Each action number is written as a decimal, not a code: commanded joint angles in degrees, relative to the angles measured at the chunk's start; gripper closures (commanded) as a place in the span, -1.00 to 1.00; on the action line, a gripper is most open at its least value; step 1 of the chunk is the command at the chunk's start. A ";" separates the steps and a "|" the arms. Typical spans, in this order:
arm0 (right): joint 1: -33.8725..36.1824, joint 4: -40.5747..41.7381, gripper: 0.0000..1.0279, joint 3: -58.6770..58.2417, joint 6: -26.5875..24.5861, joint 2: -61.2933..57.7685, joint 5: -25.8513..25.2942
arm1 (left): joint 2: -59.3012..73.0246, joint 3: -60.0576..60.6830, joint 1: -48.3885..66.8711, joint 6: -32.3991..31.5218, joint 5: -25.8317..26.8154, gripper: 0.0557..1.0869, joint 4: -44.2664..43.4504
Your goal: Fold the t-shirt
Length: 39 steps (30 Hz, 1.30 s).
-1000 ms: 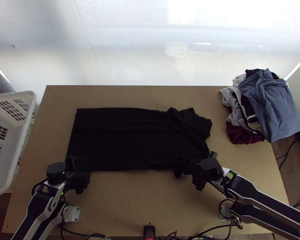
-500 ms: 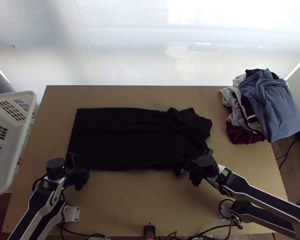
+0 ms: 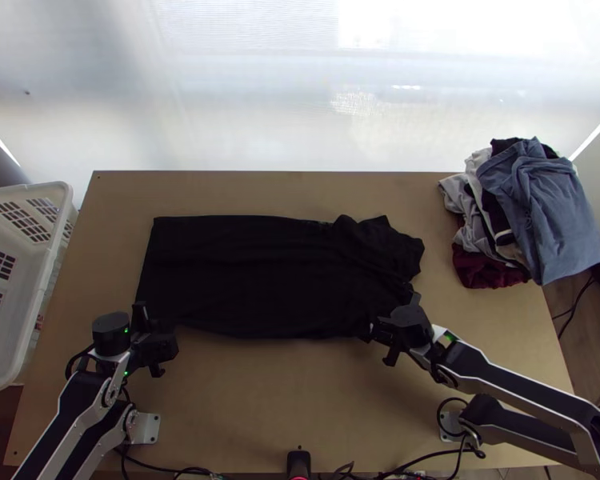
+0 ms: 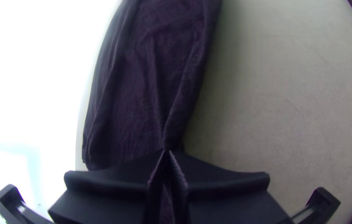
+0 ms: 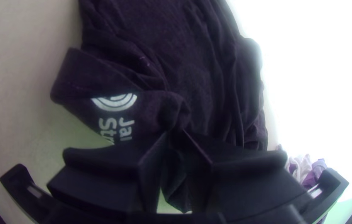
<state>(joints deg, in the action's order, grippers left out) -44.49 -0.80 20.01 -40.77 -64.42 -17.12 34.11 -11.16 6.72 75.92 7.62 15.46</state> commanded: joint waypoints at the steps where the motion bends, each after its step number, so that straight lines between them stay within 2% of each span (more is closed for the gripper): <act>1: 0.28 1.41 0.95 0.47 0.17 -1.85 0.07 | 1.31 -0.62 -1.27 -0.77 0.12 0.92 0.44; 5: 2.13 -6.32 0.95 3.19 2.89 -0.62 1.39 | 3.69 -4.05 -4.79 -1.65 -0.32 0.92 3.08; 11: 11.71 -25.83 0.95 12.33 9.31 1.41 14.93 | 13.79 -18.90 -7.42 -13.43 -2.08 0.92 14.51; 15: 12.76 -32.60 0.95 14.97 9.66 5.62 16.16 | 13.88 -22.86 -6.72 -19.05 -2.52 0.92 19.43; 21: 12.15 -43.41 0.95 19.01 13.44 9.05 20.38 | 12.91 -25.40 -4.79 -27.76 -3.40 0.92 28.04; 27: 8.63 -48.16 0.95 19.63 16.52 11.07 21.96 | 11.42 -26.55 -1.45 -32.24 -4.01 0.92 32.79; 34: 11.62 -51.41 0.95 24.90 16.87 9.93 24.51 | 13.00 -34.19 0.57 -35.23 -4.28 0.92 36.92; 39: 13.02 -52.90 0.95 25.87 16.60 9.67 24.95 | 12.12 -34.55 4.27 -37.69 -4.28 0.92 40.00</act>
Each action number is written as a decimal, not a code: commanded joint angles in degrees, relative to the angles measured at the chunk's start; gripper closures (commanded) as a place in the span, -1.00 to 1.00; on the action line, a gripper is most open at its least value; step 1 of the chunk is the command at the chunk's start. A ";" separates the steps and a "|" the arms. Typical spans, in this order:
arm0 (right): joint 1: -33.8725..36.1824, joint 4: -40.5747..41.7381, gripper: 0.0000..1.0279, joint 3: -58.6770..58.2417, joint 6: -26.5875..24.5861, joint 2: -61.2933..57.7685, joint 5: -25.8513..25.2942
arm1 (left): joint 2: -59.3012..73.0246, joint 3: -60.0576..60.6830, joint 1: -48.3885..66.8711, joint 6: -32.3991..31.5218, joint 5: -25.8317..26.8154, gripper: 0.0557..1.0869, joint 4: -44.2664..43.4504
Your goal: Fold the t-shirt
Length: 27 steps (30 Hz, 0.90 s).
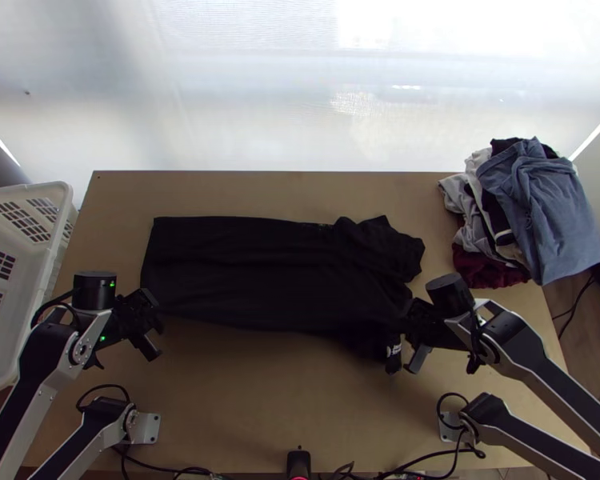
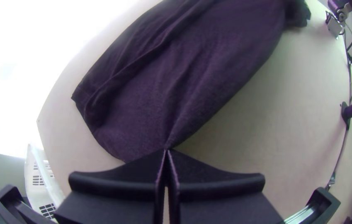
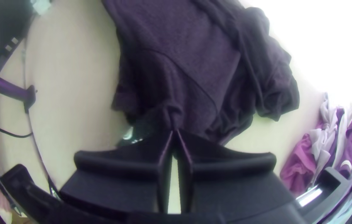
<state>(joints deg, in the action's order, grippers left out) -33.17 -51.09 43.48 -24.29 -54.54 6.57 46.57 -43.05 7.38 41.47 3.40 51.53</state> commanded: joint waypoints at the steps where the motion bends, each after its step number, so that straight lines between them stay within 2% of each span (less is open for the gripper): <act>1: 2.05 -3.05 0.95 2.48 0.04 -0.21 1.34 | -0.78 -2.66 4.49 -3.86 -0.06 0.92 4.46; 16: 3.46 -14.74 0.95 6.61 0.12 4.80 3.54 | -9.56 -3.27 6.07 -5.44 -0.15 0.92 14.65; 20: 6.62 -12.45 0.95 9.51 -0.49 0.93 3.54 | -4.64 -5.20 4.05 -4.21 -0.50 0.92 10.35; 27: 12.95 -5.77 0.95 15.23 -2.07 -11.20 3.89 | 7.40 -6.96 -0.08 -0.52 -0.76 0.92 -3.80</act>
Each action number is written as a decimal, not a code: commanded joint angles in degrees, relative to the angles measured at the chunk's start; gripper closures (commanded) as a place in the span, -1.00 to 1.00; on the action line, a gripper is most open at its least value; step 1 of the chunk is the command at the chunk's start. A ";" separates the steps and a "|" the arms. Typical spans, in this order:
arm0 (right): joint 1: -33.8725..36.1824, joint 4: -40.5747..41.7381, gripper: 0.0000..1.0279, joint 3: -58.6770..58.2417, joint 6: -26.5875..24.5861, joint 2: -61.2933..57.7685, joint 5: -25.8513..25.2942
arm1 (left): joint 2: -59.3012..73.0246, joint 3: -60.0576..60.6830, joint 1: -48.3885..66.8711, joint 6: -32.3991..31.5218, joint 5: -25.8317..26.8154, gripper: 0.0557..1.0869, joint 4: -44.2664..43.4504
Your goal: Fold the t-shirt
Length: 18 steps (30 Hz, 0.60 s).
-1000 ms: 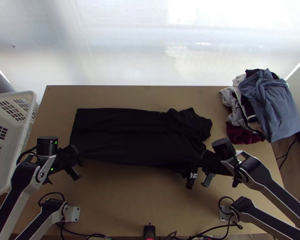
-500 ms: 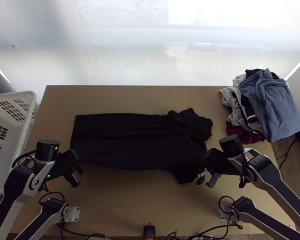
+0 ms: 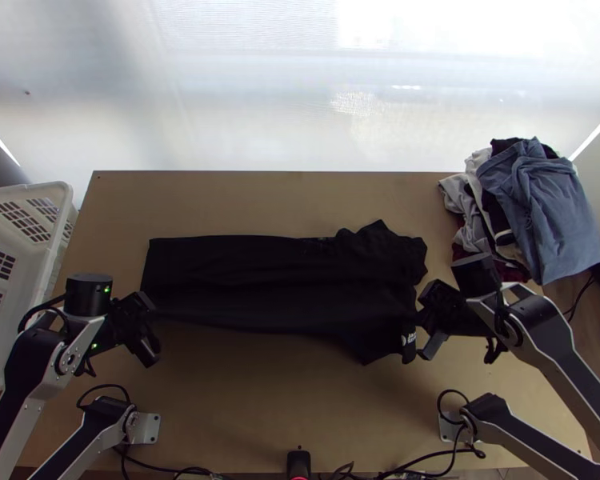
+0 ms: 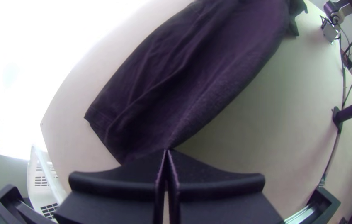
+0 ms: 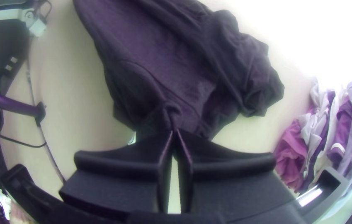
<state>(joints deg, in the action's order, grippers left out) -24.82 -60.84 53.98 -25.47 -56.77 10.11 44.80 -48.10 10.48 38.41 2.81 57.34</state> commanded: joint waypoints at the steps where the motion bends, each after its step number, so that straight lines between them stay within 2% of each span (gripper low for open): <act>1: 5.04 5.29 0.95 5.44 -0.72 -10.46 0.35 | 11.37 -2.70 -4.33 3.16 -0.17 0.92 -11.37; 6: 7.42 8.28 0.95 9.66 -0.63 -18.46 0.53 | 21.91 -4.73 -8.99 8.26 -0.17 0.92 -19.64; 11: 9.88 10.39 0.95 13.88 -0.98 -25.49 0.79 | 27.36 -4.02 -11.45 12.91 -0.17 0.92 -24.12; 18: 11.20 11.53 0.95 19.24 -0.28 -36.39 1.84 | 34.31 -3.14 -10.66 14.41 -0.52 0.92 -30.80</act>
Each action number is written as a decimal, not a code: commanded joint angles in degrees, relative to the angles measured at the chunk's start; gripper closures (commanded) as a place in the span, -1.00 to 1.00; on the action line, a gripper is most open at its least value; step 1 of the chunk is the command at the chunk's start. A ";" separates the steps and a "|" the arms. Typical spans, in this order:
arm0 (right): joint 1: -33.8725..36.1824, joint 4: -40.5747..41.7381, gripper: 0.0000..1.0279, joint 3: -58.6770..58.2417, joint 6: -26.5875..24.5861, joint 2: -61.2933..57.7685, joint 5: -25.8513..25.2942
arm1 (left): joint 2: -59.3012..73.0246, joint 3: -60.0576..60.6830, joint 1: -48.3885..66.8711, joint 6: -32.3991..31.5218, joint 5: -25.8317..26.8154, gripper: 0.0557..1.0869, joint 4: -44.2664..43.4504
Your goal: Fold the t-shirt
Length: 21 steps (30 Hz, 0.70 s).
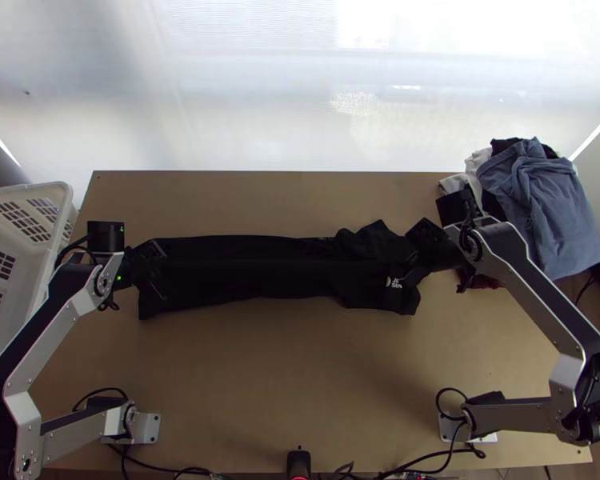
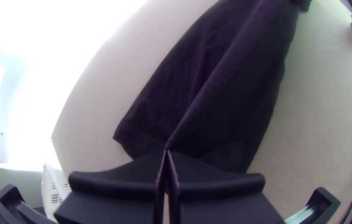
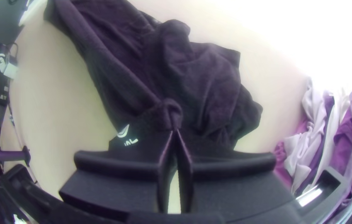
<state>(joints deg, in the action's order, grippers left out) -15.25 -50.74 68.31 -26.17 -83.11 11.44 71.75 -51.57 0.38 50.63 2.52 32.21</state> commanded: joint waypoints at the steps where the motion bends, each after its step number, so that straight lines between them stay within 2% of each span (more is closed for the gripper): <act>1: 1.62 1.43 0.95 5.34 0.42 -11.37 0.51 | 8.59 0.33 -0.47 2.19 -0.33 0.92 -6.19; 10: 3.73 6.09 0.95 5.60 0.33 -19.81 0.42 | 16.23 1.47 0.94 2.19 -1.82 0.92 -15.16; 14: 6.02 12.95 0.95 5.07 0.42 -21.13 0.42 | 19.57 1.39 -0.03 2.19 -3.32 0.92 -21.31; 18: 6.54 14.35 0.95 6.04 0.51 -22.36 0.34 | 21.95 1.03 -1.09 2.10 -3.67 0.90 -22.89; 19: 6.46 14.62 0.93 5.95 0.60 -22.53 0.34 | 22.03 1.30 -1.17 2.01 -3.93 0.78 -23.24; 20: 6.37 14.88 0.77 5.69 1.04 -22.53 0.16 | 22.03 1.65 -1.09 1.75 -4.19 0.59 -23.33; 21: 6.37 14.97 0.52 5.51 1.83 -22.53 0.07 | 21.86 2.09 -1.00 1.58 -4.19 0.38 -23.33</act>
<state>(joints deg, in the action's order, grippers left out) -9.76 -38.72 73.84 -25.71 -103.61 12.05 90.94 -50.41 -0.05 52.73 -0.54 12.08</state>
